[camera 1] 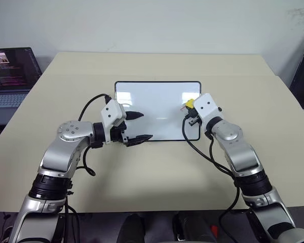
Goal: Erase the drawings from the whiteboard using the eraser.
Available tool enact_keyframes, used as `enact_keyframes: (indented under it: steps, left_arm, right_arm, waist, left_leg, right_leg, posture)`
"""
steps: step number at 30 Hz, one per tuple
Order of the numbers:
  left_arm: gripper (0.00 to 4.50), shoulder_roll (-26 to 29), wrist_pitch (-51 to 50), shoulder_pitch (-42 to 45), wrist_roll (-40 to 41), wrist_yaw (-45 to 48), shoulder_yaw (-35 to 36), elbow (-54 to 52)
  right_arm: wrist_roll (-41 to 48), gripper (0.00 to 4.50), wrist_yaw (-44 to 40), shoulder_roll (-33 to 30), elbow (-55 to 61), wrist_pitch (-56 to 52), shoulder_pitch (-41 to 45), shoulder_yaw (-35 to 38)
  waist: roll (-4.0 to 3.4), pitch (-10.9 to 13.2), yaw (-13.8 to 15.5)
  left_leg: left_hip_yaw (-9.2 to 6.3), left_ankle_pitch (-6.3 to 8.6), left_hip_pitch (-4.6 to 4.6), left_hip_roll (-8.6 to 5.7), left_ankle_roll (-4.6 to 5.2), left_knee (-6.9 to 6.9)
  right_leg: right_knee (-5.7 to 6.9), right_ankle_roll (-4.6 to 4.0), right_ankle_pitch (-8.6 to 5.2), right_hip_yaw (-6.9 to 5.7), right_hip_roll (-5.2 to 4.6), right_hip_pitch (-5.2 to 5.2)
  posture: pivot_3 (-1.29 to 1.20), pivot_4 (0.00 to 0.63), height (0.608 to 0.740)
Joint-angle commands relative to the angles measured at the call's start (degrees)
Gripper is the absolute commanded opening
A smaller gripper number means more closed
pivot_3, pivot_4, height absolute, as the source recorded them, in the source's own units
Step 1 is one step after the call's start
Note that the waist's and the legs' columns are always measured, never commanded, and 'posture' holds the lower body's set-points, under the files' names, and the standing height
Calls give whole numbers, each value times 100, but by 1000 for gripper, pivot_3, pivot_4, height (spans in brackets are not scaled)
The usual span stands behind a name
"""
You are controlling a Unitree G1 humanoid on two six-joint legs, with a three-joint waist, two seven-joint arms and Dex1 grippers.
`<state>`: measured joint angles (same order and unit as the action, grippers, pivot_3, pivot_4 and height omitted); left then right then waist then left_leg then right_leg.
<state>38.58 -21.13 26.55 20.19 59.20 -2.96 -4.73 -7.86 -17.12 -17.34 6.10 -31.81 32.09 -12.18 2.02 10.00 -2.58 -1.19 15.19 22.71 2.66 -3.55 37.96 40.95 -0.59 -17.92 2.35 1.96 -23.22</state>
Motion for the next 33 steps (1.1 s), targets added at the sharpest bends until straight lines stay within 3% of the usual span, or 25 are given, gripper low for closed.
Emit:
enact_keyframes:
  steps: [1,6,14,22,28,33]
  left_arm:
    - [4500,54,-10,-6,93,-49,177,-299]
    - [4500,84,-26,-64,99,-54,221,-339]
    - [4500,67,-91,-142,105,-106,248,-454]
    - [4500,76,-108,-193,125,-126,278,-487]
    - [4500,83,-133,-173,129,-115,277,-485]
    - [4500,82,-158,-159,134,-114,269,-499]
  right_arm:
    - [192,997,-514,-79,100,-367,-131,-152]
    - [214,997,-916,-195,333,-483,-279,-424]
    - [-196,997,251,92,-244,359,216,48]
    - [228,997,-956,-34,298,-411,-184,-491]
    - [-230,997,194,223,-131,272,229,-30]
    - [-277,997,118,156,-254,227,288,-52]
  waist:
    - [0,0,-9]
    - [0,0,-37]
    - [1,0,-29]
    - [0,-1,-34]
    - [0,0,-33]
    - [0,0,-17]
  left_leg:
    - [1,0,0,1,0,0]
    - [1,0,-4,2,1,-1]
    - [1,-1,-7,0,0,1]
    - [0,0,-3,4,1,-3]
    - [1,-1,-5,1,0,0]
    - [-1,-1,2,2,0,-2]
  right_leg:
    - [-1,0,0,1,0,0]
    - [2,0,0,2,0,0]
    - [7,1,2,2,0,2]
    - [-4,-3,2,2,0,1]
    - [4,0,3,2,-1,1]
    - [-3,-1,2,0,-1,-1]
  posture:
    - [0,150,740]
    - [0,150,740]
    - [0,150,740]
    - [0,150,740]
    - [0,150,740]
    - [0,150,740]
